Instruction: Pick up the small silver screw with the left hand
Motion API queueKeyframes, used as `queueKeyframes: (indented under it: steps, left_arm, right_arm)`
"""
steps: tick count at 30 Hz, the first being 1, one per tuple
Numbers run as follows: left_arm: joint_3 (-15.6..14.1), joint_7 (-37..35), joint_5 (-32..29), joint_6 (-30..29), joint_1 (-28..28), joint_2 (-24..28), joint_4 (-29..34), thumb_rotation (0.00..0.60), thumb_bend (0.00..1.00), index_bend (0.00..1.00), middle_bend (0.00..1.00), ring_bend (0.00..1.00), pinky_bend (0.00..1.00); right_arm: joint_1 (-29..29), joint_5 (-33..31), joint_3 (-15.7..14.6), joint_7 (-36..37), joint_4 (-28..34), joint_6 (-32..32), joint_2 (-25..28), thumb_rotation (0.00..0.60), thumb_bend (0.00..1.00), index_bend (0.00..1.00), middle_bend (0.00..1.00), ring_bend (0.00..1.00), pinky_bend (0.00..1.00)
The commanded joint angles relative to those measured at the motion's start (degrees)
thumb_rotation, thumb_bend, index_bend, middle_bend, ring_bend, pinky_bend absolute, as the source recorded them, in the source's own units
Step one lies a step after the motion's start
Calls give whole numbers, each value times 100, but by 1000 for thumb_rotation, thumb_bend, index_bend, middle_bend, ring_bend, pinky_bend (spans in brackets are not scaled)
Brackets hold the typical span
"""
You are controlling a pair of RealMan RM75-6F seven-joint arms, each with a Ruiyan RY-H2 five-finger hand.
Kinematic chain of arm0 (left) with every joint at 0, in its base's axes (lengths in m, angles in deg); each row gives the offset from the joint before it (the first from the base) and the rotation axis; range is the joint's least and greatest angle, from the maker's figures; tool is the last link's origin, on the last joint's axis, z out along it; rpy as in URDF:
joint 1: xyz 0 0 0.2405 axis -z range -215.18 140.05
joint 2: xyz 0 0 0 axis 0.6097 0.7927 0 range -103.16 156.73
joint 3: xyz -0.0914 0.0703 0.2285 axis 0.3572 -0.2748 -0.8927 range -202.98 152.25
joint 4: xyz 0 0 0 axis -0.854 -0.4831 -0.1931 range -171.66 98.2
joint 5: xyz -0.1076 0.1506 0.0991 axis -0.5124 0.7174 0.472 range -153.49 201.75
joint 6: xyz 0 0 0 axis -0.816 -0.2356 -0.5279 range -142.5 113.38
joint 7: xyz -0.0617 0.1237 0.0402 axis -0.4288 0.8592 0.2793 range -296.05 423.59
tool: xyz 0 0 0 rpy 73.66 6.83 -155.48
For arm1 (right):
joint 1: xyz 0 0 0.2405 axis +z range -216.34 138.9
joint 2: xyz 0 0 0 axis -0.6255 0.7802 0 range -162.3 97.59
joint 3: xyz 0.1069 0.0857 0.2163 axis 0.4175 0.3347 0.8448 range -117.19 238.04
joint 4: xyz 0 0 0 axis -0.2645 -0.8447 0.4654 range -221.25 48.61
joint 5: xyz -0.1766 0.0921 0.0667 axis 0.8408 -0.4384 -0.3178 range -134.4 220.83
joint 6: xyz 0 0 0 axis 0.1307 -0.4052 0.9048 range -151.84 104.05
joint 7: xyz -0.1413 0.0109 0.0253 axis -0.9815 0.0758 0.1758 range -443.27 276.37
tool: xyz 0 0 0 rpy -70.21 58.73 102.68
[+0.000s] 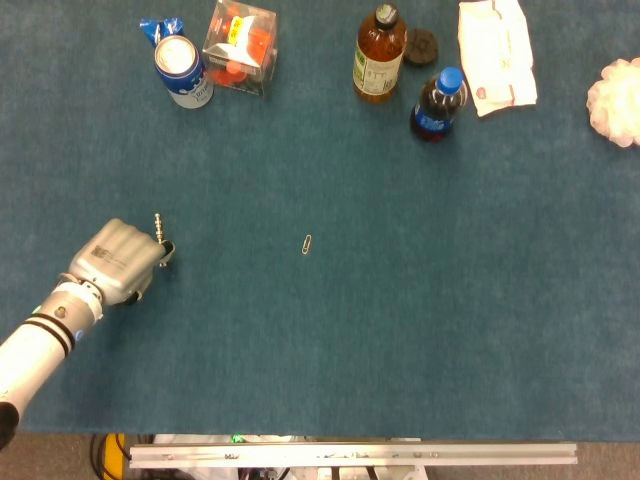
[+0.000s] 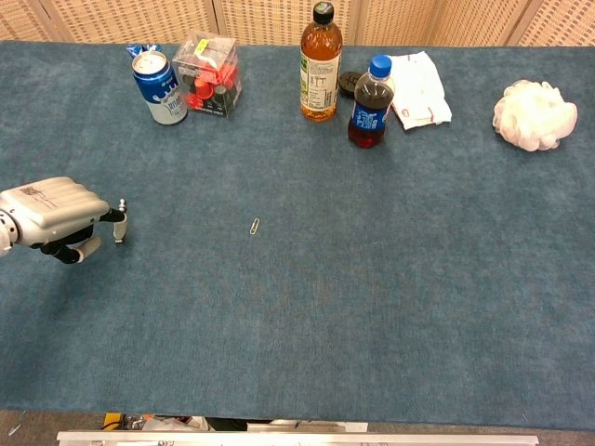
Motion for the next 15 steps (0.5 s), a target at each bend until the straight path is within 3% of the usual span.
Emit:
queueKeyframes:
  steps: [1,15]
  left_arm:
    - [25,-15,-45,-10,58,-37,3,600,581,268,913,857,911]
    - [116,-157,-97,-356,176,113,122,600,581,252,913,857,912]
  right_arm:
    - [-17,-12,-1,28,-21,-13,-2,600,301,140,339,332,400]
    - [-52,-33,5,139,-120,-20,-22,600,301,140,339,334,400]
